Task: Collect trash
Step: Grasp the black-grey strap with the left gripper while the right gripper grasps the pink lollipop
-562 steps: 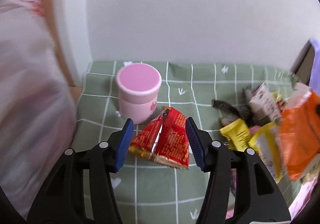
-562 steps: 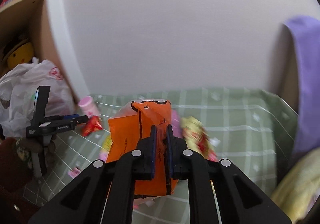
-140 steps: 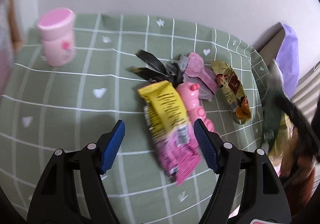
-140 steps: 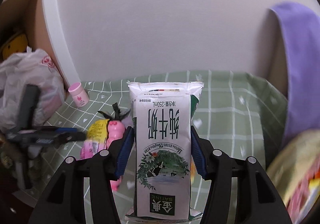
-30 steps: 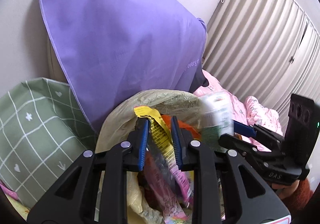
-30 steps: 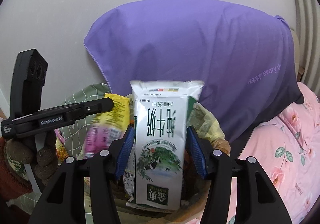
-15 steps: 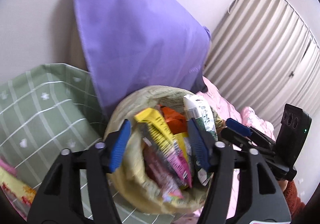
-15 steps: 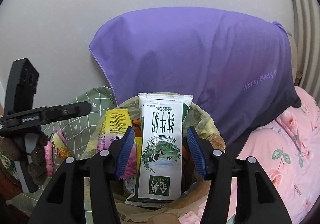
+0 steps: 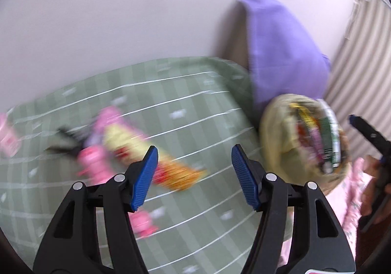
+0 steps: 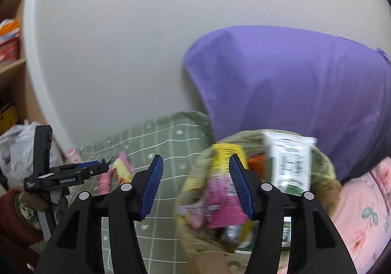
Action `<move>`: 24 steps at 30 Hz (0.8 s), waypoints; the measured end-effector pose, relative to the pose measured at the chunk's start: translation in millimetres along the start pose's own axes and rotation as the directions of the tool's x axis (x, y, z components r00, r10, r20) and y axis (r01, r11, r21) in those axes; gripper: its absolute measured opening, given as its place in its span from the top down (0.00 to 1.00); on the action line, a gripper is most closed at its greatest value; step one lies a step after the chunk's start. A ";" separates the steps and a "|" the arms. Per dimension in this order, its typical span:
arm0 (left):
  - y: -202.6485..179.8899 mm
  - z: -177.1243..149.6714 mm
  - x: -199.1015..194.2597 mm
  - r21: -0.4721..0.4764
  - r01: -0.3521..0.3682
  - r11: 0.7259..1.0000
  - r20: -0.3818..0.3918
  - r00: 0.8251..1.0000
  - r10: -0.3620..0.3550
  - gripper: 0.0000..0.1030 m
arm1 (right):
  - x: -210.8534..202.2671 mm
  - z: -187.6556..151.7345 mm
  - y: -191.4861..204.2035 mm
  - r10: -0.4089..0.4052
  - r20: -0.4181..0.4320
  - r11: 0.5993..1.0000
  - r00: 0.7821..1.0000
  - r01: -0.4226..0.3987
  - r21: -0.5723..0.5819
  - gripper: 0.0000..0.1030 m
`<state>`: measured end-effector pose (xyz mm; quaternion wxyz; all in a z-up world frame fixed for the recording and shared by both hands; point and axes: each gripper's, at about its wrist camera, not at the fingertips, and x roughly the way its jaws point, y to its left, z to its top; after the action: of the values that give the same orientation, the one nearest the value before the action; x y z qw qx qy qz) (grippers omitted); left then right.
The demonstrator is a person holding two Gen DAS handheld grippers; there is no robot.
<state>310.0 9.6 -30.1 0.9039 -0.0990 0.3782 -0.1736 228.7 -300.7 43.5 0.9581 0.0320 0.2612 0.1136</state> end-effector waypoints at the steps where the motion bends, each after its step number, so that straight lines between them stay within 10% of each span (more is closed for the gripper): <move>1: 14.8 -4.4 -5.0 -0.025 -0.031 0.999 0.000 1.000 0.031 0.42 | 3.6 0.1 9.6 0.012 -0.001 0.999 1.000 -0.012 -0.033 0.48; 8: 87.9 -25.5 -21.9 -0.103 -0.151 0.983 -0.014 0.989 0.150 0.42 | 51.6 -9.4 59.5 0.079 -0.086 0.987 0.993 -0.091 -0.136 0.48; 24: 142.5 26.3 71.1 0.110 -0.115 0.987 -0.168 0.977 0.132 0.44 | 164.8 -54.8 111.6 0.019 -0.321 0.979 0.947 -0.084 -0.187 0.48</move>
<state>409.4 114.3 -102.1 0.8801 -0.0146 0.4523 -0.1435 316.6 -153.4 -71.5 0.8985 -0.0753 0.3985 0.1677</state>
